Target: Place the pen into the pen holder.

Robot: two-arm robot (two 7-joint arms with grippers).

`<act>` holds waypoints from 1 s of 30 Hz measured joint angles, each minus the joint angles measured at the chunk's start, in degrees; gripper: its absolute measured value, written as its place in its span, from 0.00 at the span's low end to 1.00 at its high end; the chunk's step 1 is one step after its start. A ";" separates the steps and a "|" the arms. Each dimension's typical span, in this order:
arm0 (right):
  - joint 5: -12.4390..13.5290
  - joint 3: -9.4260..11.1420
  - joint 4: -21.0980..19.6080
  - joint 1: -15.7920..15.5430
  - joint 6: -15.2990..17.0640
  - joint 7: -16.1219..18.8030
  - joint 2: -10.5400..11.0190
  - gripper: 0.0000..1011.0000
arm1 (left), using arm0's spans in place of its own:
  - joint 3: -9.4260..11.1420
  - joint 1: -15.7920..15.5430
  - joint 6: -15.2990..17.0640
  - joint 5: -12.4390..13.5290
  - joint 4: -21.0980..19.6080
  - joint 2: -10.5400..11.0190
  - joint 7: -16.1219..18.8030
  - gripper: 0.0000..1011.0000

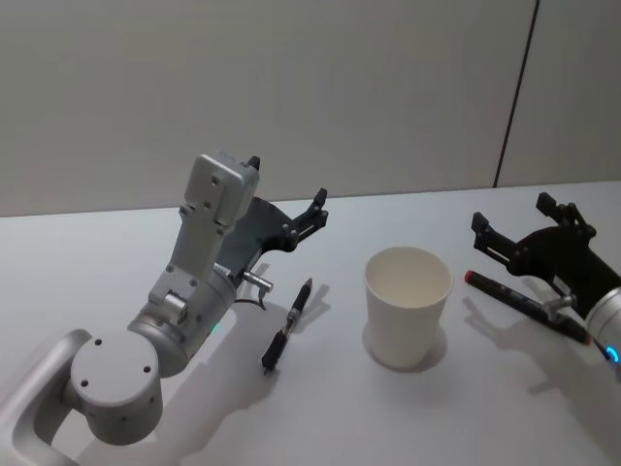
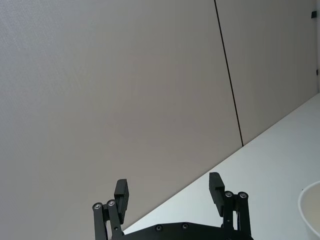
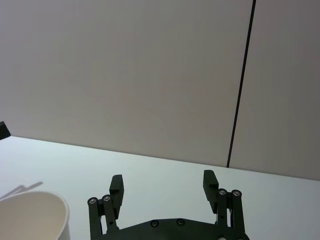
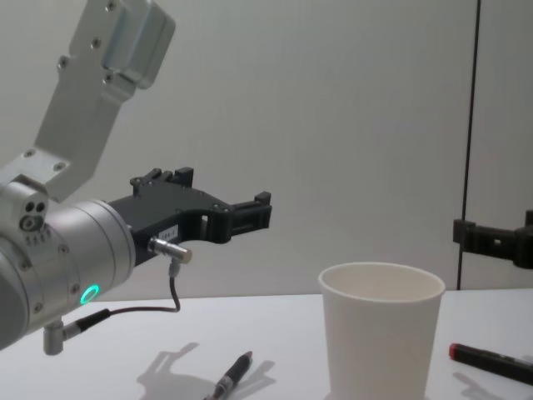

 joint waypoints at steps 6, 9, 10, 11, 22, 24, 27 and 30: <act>1.11 0.86 1.21 2.43 5.68 2.26 0.53 0.99 | 0.00 0.00 0.00 0.00 0.00 0.00 0.00 0.99; 1.32 1.26 2.07 4.04 8.70 3.57 0.85 0.99 | 0.00 0.00 0.00 0.00 0.00 0.00 0.00 0.99; 1.33 1.35 2.36 4.54 9.78 4.06 0.94 0.99 | 0.00 0.00 0.00 0.00 0.00 0.00 0.00 0.99; 1.34 1.50 2.88 5.39 11.38 4.83 1.09 0.99 | 0.00 0.00 0.00 0.00 0.00 0.00 0.00 0.99; -2.84 1.32 7.97 12.99 23.44 13.03 1.73 0.99 | 0.00 0.00 0.00 0.00 0.00 0.00 0.00 0.99; -4.64 0.93 9.44 14.88 25.92 15.05 1.76 0.99 | 0.00 0.00 0.00 0.00 0.00 0.00 0.00 0.99; -7.23 0.24 11.45 17.33 28.92 18.33 1.74 0.99 | 0.00 0.00 0.00 0.00 0.00 0.01 0.00 0.99; -9.24 -0.32 12.88 18.96 30.84 20.34 1.69 0.99 | 0.00 0.00 0.00 0.00 0.00 0.00 0.00 0.99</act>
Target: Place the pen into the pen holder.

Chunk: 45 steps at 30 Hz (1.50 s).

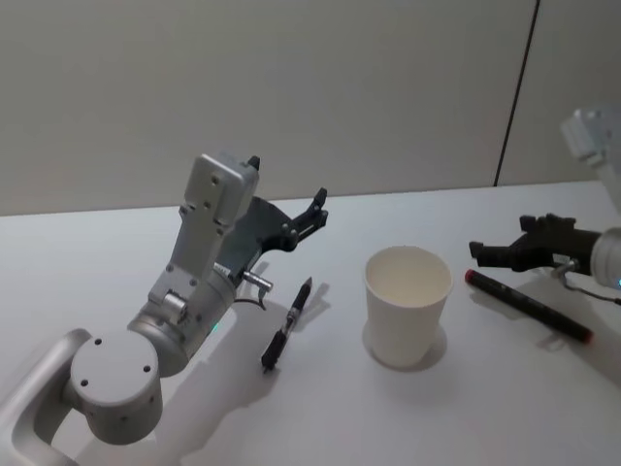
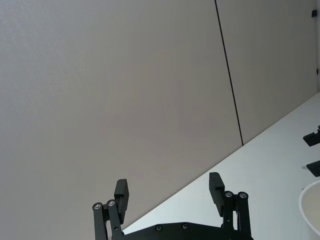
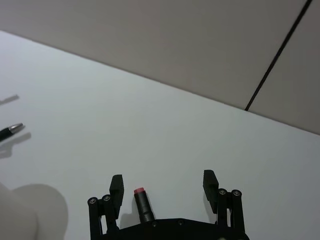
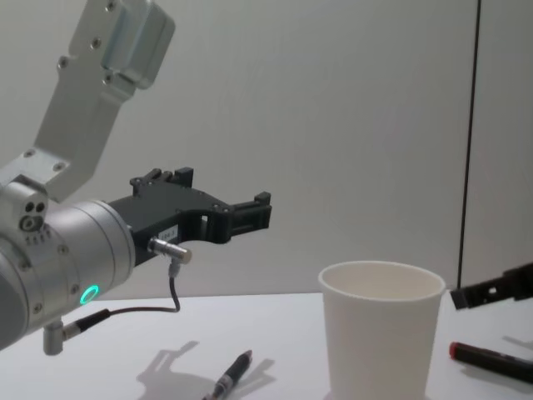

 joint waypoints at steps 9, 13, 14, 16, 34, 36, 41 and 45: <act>-7.20 -2.54 5.43 5.69 5.46 8.74 -0.60 0.99 | 0.00 0.00 0.00 0.00 0.00 0.00 0.00 0.99; -8.82 -3.42 7.06 7.28 6.67 11.71 -0.91 0.99 | 0.00 0.00 0.00 0.00 0.00 0.00 0.00 0.99; -9.23 -3.69 7.56 7.75 6.98 12.54 -1.02 0.99 | 0.00 0.00 0.00 0.00 0.00 0.00 0.00 0.99; -9.63 -3.95 8.05 8.19 7.23 13.37 -1.10 0.99 | 0.00 0.00 0.00 0.00 0.00 0.00 0.00 0.99; -12.29 -5.30 10.77 10.44 7.93 18.08 -0.80 0.99 | 0.00 0.00 0.00 0.00 0.00 0.00 0.00 0.99; -12.45 -5.38 10.85 10.49 7.88 18.32 -0.71 0.99 | 0.00 0.00 0.00 0.00 0.00 0.00 0.00 0.99; -12.95 -5.65 11.01 10.51 7.52 18.97 -0.42 0.99 | 0.00 0.00 0.00 0.00 0.00 0.00 0.00 0.99; -13.23 -5.87 11.04 10.48 7.26 19.41 -0.23 0.99 | 0.00 0.00 0.00 0.00 0.00 0.00 0.00 0.99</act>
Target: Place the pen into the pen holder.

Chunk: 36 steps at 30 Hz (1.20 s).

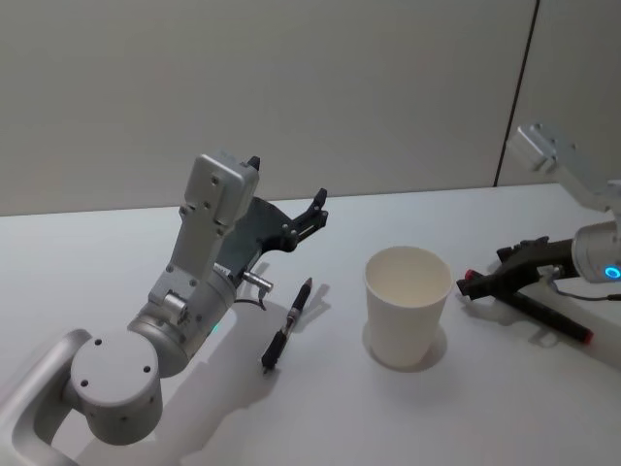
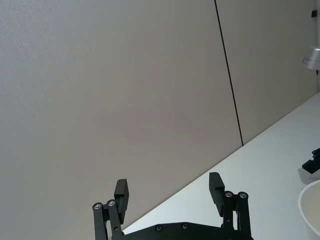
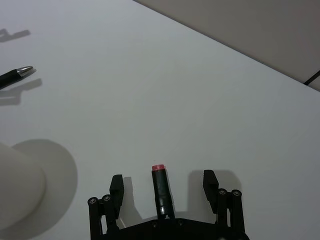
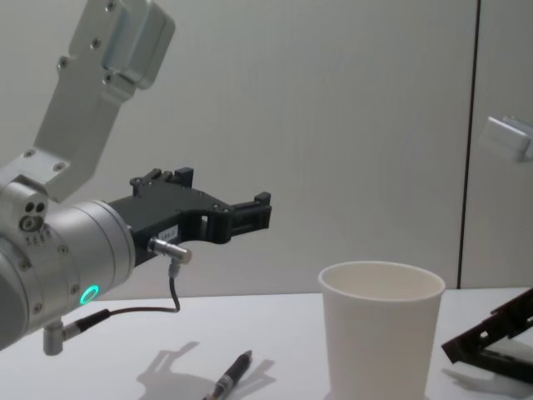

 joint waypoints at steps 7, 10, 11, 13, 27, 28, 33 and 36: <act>-0.43 -0.35 -0.05 -0.14 -0.13 0.56 0.27 0.99 | 0.00 0.00 0.00 0.00 0.00 0.00 0.00 0.99; -0.56 -0.46 -0.12 -0.18 -0.11 0.74 0.35 0.99 | 0.00 0.00 0.00 0.00 0.00 0.00 0.00 0.99; -0.64 -0.53 -0.15 -0.22 -0.05 0.82 0.42 0.99 | 0.00 0.00 0.00 0.00 0.00 0.00 0.00 0.99; -0.75 -0.64 -0.21 -0.27 0.09 0.93 0.49 0.99 | 0.00 0.00 0.00 0.00 0.00 0.00 0.00 0.99; -0.71 -1.00 -0.51 -0.53 0.63 0.85 0.71 0.93 | 0.00 0.00 0.00 0.00 0.00 0.00 0.00 0.99; -0.69 -1.01 -0.52 -0.54 0.65 0.84 0.71 0.92 | 0.00 0.00 0.00 0.00 0.00 0.00 0.00 0.99; -0.64 -1.07 -0.56 -0.57 0.72 0.77 0.74 0.77 | 0.00 0.00 0.00 0.00 0.00 0.00 0.00 0.99; -0.61 -1.09 -0.58 -0.59 0.75 0.74 0.75 0.67 | 0.00 0.00 0.00 0.00 0.00 0.00 0.00 0.99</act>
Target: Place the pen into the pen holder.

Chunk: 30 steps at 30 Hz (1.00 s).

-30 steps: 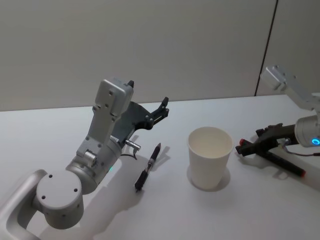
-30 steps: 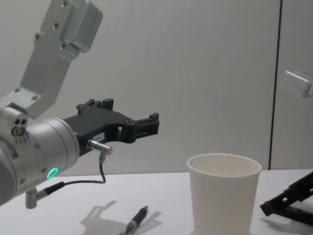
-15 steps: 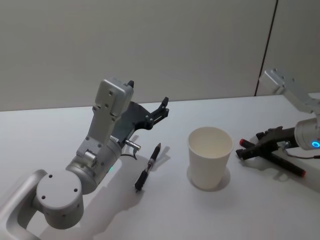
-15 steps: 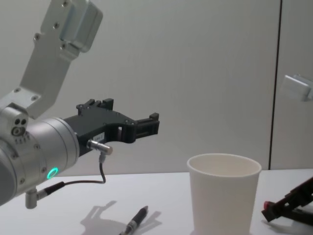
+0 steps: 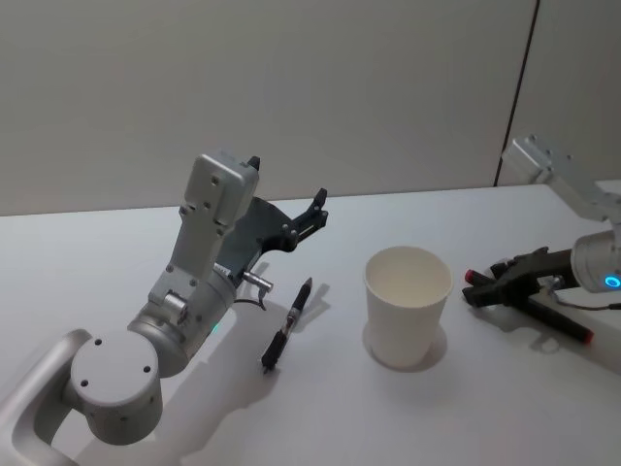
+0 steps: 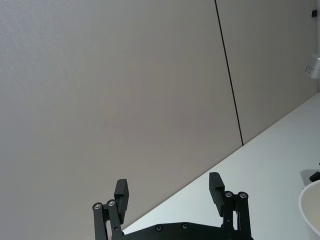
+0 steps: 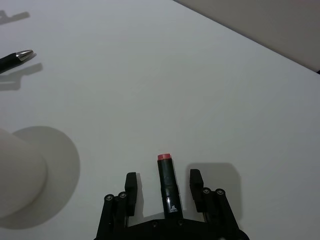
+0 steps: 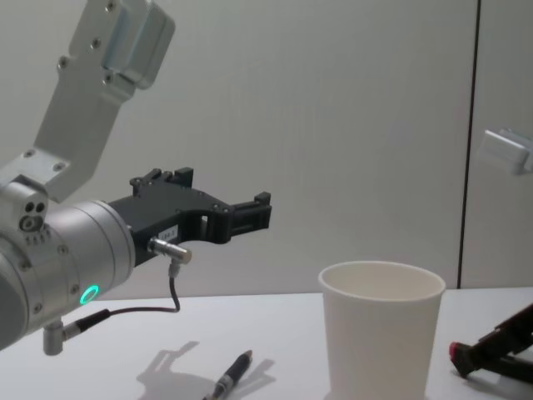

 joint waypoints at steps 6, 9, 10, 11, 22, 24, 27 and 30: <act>0.04 -0.04 -0.03 -0.03 0.04 -0.05 0.03 0.49 | 0.00 0.00 0.00 0.00 0.00 0.00 0.00 0.99; 0.05 -0.05 -0.05 -0.04 0.06 -0.07 0.05 0.39 | 0.00 0.00 0.00 0.00 0.00 0.00 0.00 0.99; 0.06 -0.06 -0.05 -0.05 0.06 -0.08 0.05 0.36 | 0.00 0.00 0.00 0.00 0.00 0.00 0.00 0.99; 0.06 -0.07 -0.07 -0.05 0.07 -0.08 0.05 0.35 | 0.00 0.00 0.00 0.00 0.00 0.00 0.00 0.99; 0.07 -0.07 -0.07 -0.06 0.11 -0.11 0.05 0.16 | 0.00 0.00 0.00 0.00 0.00 0.00 0.00 0.99; 0.07 -0.07 -0.07 -0.06 0.11 -0.11 0.05 0.16 | 0.00 0.00 0.00 0.00 0.00 0.00 0.00 0.99; 0.07 -0.08 -0.07 -0.06 0.11 -0.11 0.05 0.16 | 0.00 0.00 0.00 0.00 0.00 0.00 0.00 0.99; 0.07 -0.07 -0.07 -0.06 0.11 -0.11 0.05 0.16 | 0.00 0.00 0.00 0.00 0.00 0.00 0.00 0.99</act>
